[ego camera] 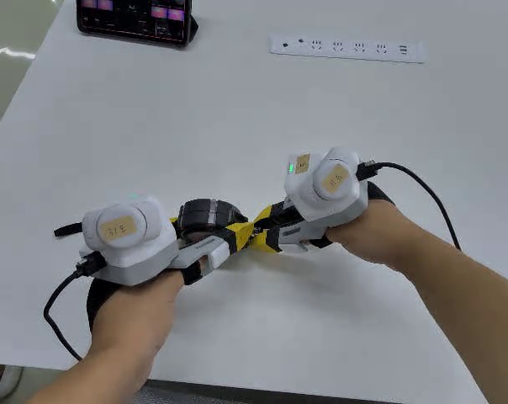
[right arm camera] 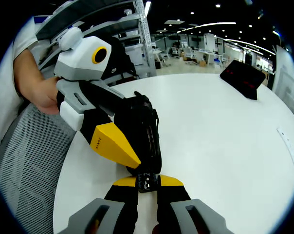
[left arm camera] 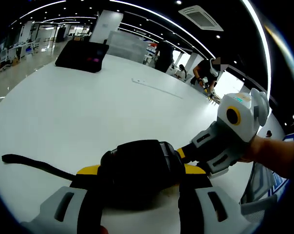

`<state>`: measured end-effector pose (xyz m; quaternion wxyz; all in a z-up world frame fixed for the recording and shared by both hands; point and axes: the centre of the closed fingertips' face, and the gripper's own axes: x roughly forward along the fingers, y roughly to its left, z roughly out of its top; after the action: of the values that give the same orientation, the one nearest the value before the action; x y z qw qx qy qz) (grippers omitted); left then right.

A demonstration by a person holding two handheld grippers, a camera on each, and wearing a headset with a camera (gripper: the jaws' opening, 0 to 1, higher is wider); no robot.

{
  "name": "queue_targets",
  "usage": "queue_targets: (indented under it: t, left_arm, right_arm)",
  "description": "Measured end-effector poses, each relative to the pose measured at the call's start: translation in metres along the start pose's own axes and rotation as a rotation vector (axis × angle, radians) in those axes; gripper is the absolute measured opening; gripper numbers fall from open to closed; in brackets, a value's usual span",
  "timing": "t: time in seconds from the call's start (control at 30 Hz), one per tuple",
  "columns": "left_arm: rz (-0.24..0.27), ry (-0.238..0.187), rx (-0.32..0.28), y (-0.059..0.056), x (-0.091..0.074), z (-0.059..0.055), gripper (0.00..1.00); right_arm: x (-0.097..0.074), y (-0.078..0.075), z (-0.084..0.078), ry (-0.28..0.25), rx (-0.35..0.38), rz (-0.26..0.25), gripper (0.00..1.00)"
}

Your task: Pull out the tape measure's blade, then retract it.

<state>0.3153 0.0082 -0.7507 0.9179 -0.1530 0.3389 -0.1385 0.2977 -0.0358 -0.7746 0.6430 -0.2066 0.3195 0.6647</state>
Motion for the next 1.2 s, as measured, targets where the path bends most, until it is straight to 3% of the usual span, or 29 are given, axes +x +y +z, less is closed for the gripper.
queue_targets:
  t: [0.53, 0.63, 1.2]
  left_arm:
    - [0.0, 0.025, 0.041, -0.0008, 0.0013, -0.0009, 0.61]
    - [0.011, 0.014, 0.11, -0.0012, 0.0018, 0.0036, 0.61]
    - [0.0, 0.012, 0.101, 0.0008, -0.0023, 0.002, 0.63]
  right_arm:
    - [-0.0009, 0.0023, 0.0017, -0.007, -0.014, -0.02, 0.14]
    - [-0.0022, 0.0013, 0.0026, -0.012, -0.009, -0.027, 0.17]
    - [-0.0088, 0.0006, 0.006, -0.043, 0.022, -0.04, 0.22]
